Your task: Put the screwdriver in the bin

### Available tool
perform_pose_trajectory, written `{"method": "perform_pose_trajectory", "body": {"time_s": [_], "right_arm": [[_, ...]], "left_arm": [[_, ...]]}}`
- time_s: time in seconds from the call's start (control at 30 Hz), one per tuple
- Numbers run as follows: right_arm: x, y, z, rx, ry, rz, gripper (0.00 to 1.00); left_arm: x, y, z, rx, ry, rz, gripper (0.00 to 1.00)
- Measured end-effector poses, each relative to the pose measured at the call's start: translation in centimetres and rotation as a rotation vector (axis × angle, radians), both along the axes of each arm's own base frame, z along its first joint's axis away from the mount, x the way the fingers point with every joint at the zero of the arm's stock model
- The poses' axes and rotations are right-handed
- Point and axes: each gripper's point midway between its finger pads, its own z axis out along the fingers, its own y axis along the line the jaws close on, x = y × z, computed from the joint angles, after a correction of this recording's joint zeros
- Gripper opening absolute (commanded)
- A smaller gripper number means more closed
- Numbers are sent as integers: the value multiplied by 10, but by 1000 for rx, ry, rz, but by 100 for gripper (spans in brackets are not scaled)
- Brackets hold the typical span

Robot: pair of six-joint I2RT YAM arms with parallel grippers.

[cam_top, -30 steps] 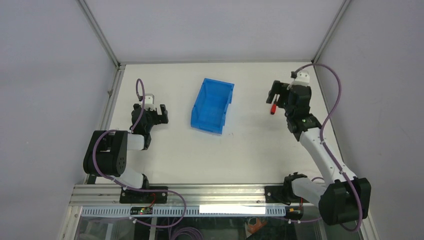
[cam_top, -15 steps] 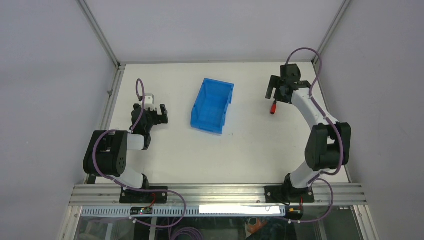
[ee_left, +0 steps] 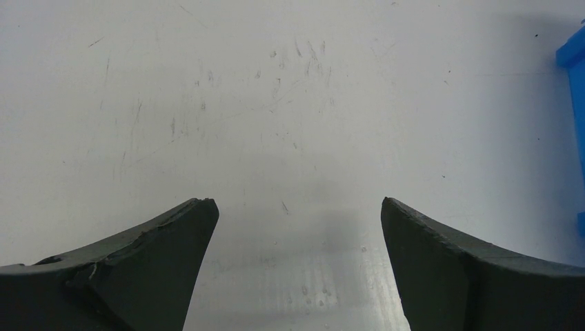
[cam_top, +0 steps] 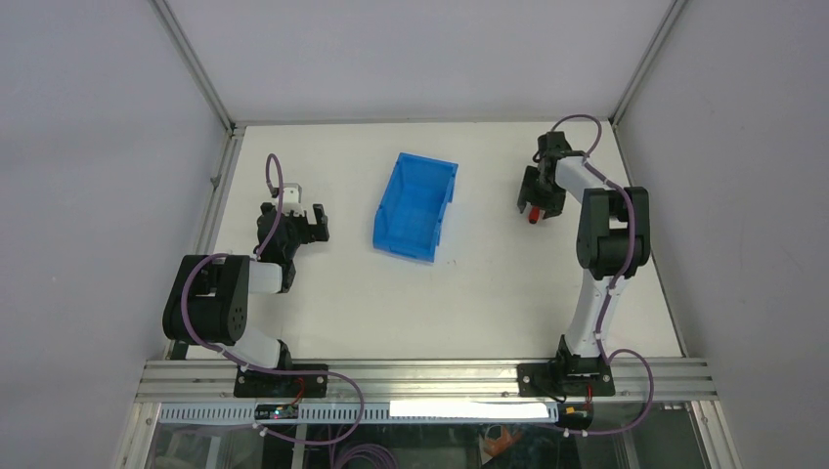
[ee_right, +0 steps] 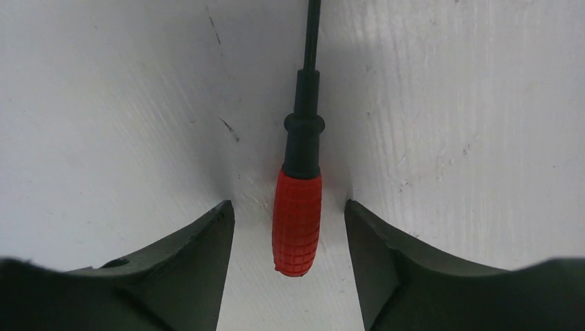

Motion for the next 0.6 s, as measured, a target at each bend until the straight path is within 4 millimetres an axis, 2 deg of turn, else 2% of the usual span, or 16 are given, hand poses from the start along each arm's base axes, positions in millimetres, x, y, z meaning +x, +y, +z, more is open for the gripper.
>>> {"method": "perform_pose_trajectory", "body": {"time_s": [0.07, 0.2, 0.27, 0.43, 0.53, 0.6], "right_arm": [[-1, -2, -4, -12, 12, -4, 51], [-1, -8, -5, -37, 14, -20, 10], [0, -9, -4, -40, 16, -25, 0], [-3, -11, 2, -47, 36, -28, 0], [-5, -12, 16, -50, 51, -27, 0], [-7, -10, 33, -49, 42, -22, 0]], "left_arm": [[0, 0, 0, 0, 0, 0, 99], [0, 0, 0, 0, 0, 0, 99], [0, 0, 0, 0, 0, 0, 99], [0, 0, 0, 0, 0, 0, 99], [0, 0, 0, 0, 0, 0, 99], [0, 0, 0, 0, 0, 0, 99]]}}
